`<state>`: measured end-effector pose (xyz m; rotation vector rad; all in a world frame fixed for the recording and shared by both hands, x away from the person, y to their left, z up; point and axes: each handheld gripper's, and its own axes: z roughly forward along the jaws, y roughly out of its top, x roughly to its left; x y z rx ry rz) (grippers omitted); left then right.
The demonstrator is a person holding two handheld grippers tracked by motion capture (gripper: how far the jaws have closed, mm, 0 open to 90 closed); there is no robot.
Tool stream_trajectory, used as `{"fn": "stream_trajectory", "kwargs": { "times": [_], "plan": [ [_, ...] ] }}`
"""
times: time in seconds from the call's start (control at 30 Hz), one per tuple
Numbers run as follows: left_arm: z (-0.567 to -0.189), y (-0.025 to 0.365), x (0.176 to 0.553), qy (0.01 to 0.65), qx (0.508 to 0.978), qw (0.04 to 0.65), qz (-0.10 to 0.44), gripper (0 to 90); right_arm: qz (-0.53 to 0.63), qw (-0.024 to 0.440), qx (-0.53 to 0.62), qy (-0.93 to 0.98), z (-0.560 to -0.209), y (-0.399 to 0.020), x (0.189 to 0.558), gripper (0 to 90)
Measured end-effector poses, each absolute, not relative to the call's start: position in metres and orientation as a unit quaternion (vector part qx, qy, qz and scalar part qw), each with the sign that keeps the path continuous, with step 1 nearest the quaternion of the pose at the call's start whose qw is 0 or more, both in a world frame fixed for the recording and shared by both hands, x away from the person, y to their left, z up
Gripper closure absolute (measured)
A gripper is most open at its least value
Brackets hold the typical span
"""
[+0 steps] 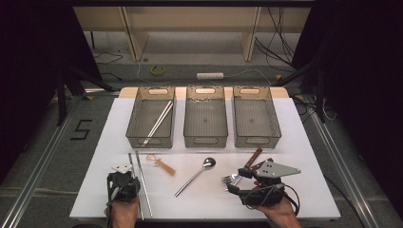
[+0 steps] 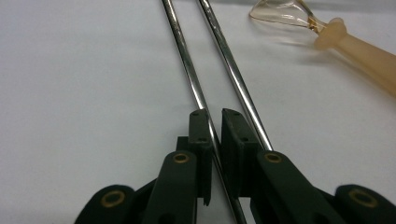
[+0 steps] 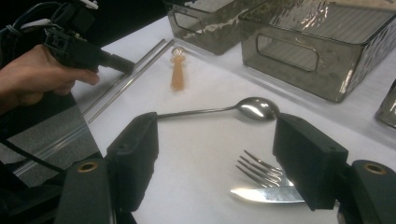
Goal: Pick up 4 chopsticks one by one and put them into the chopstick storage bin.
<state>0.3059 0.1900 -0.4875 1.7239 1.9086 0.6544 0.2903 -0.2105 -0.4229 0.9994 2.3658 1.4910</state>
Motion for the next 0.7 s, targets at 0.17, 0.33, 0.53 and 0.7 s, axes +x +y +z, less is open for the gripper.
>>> {"fn": "stream_trajectory", "kwargs": {
  "times": [0.17,0.33,0.53,0.7],
  "plan": [
    [-0.4863,0.1893,0.3108,0.695,0.636,0.236,0.239,82.4,0.499,0.086,0.337,0.794,-0.4226,-0.2115,0.2906,32.3],
    [-0.4865,0.189,0.3106,0.692,0.638,0.238,0.24,82.8,0.5,0.087,0.337,0.793,-0.4231,-0.2118,0.2908,32.4],
    [-0.4851,0.1898,0.3086,0.687,0.646,0.24,0.23,83.3,0.501,0.088,0.339,0.792,-0.4229,-0.2128,0.2912,32.4],
    [-0.4858,0.19,0.3059,0.684,0.648,0.241,0.233,83.5,0.5,0.089,0.337,0.793,-0.4231,-0.2127,0.2909,32.4]
  ]
}}
